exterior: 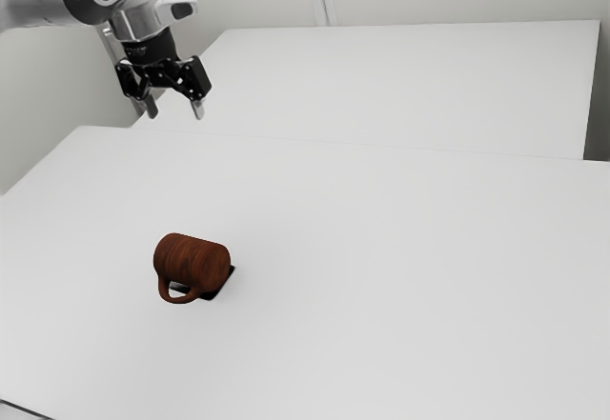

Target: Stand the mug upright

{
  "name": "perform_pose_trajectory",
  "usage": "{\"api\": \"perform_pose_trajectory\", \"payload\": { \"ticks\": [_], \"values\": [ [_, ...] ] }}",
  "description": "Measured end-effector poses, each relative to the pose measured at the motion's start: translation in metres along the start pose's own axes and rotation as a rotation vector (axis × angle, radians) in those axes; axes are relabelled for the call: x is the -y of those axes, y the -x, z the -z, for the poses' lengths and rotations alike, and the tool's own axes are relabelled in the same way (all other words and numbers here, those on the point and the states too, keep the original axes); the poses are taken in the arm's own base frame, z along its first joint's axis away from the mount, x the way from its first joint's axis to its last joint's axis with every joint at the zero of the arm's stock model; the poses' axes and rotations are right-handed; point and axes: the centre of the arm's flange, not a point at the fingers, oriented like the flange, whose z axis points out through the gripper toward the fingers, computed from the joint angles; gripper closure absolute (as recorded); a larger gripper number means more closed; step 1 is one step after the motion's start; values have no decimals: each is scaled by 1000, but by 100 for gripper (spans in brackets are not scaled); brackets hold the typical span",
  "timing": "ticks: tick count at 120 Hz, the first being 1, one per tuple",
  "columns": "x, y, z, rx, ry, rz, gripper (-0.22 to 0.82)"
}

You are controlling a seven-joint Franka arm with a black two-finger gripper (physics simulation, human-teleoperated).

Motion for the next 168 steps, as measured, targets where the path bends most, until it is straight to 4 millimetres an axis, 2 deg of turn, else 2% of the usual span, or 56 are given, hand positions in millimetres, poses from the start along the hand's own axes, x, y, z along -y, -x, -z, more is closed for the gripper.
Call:
{"api": "perform_pose_trajectory", "payload": {
  "ticks": [28,46,73,97,117,128,149,168],
  "values": [
    [2,0,-2,4,-11,3,0],
    [3,10,-10,24,-18,5,0],
    [11,44,-51,59,-22,21,0],
    [26,50,-87,97,7,63,0],
    [55,51,-121,127,65,123,0],
    [73,48,-133,120,114,125,0],
    [100,40,-157,89,213,32,0],
    [139,34,-188,73,301,-49,0]
  ]
}}
